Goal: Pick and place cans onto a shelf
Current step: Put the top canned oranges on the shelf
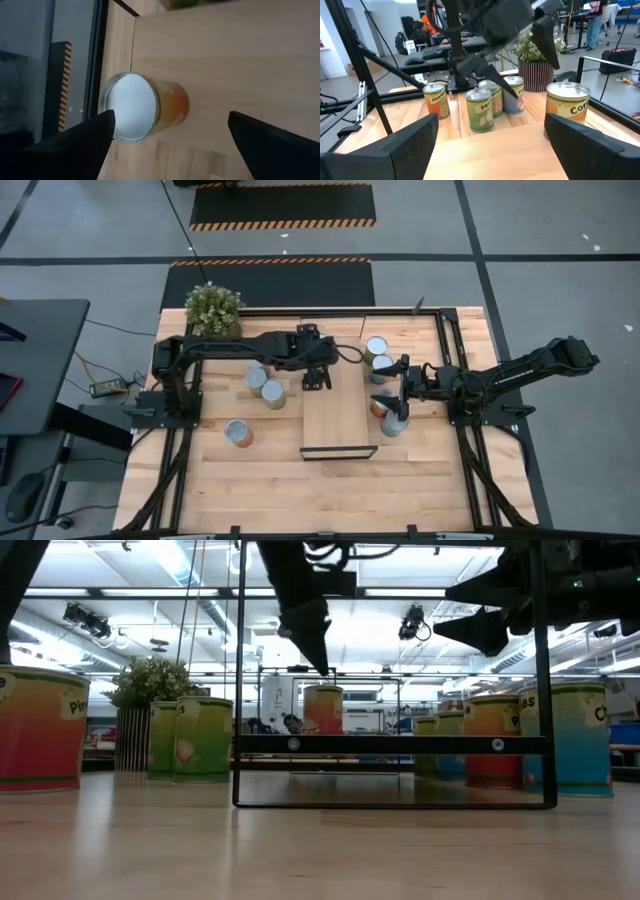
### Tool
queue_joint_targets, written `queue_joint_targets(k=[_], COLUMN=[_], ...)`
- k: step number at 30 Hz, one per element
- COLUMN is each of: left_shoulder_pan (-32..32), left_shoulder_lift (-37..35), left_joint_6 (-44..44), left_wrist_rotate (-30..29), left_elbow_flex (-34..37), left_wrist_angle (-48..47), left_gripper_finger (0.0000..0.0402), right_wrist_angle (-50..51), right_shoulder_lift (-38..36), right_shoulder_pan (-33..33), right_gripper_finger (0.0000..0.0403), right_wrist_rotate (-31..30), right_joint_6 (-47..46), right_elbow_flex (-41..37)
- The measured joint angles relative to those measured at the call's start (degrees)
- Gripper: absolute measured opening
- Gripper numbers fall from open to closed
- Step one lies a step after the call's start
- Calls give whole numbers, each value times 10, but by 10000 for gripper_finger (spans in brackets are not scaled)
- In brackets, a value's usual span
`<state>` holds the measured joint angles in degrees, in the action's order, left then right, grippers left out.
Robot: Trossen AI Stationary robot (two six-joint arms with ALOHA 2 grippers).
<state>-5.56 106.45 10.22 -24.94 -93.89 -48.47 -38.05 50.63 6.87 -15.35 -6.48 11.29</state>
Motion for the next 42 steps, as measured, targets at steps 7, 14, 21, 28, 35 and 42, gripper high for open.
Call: queue_joint_targets(k=[7,14,21,28,35,42], left_shoulder_pan=[19,41,82,117,125,113], left_shoulder_lift=[-77,-175,-245,-310,-367,-381], left_joint_6=[-21,-62,-68,-38,-11,9], left_wrist_rotate=[4,11,23,21,14,-55], left_elbow_flex=[135,222,312,427,515,561], left_wrist_angle=[113,221,347,503,595,635], left_gripper_finger=[395,395,395,395,395,395], right_wrist_angle=[4,5,3,-6,72,305], right_shoulder_lift=[0,0,3,32,73,90], right_shoulder_pan=[12,13,16,32,23,-59], right_gripper_finger=[373,373,373,373,373,373], right_wrist_rotate=[-16,-20,-22,-42,-133,-160], right_joint_6=[1,2,2,-4,-12,-42], right_elbow_flex=[0,0,0,4,69,194])
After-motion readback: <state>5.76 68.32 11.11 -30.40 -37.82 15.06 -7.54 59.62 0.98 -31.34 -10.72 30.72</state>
